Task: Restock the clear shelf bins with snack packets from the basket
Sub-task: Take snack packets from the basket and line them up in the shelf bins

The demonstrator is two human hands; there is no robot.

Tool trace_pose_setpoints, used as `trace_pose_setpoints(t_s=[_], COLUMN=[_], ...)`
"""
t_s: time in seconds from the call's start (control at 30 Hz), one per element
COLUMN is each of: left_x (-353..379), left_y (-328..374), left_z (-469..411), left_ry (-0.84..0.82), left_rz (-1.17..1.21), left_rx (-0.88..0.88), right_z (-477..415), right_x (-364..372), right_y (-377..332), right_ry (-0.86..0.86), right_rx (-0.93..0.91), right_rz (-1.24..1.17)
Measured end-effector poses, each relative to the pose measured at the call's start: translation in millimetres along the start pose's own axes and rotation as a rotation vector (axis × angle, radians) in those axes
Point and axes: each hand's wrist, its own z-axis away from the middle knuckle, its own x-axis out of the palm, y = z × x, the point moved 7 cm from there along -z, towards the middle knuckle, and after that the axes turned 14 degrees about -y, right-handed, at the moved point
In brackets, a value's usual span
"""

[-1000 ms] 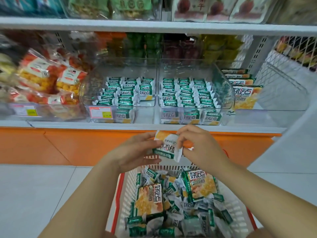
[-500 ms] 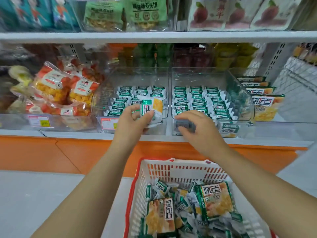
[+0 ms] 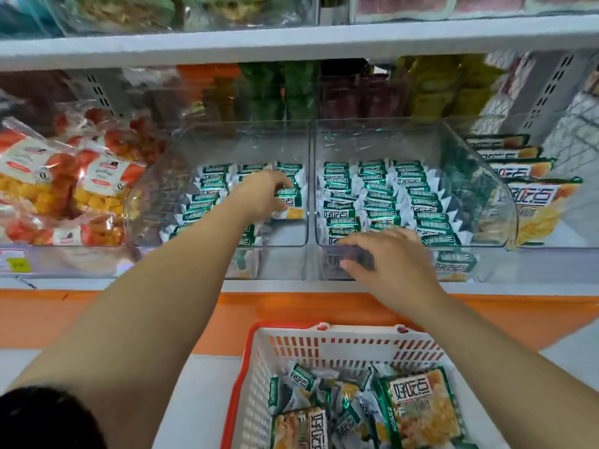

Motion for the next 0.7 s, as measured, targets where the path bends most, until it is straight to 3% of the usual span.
trace_pose_setpoints(t_s=[0.37, 0.53, 0.6, 0.7], left_x=[14, 6, -2, -5], left_y=[-16, -14, -6, 12], left_z=[-30, -14, 8, 71], left_ry=[0.009, 0.004, 0.116, 0.398], left_rz=[-0.162, -0.128, -0.016, 0.136], left_rx=[-0.054, -0.082, -0.038, 0.119], right_z=[-1, 1, 6, 28], right_x=[3, 6, 9, 13], right_y=[0, -2, -1, -13], right_ry=[-0.011, -0.023, 0.034, 0.277], right_rx=[-0.03, -0.047, -0.056, -0.196], right_rz=[0.003, -0.017, -0.002, 0.047])
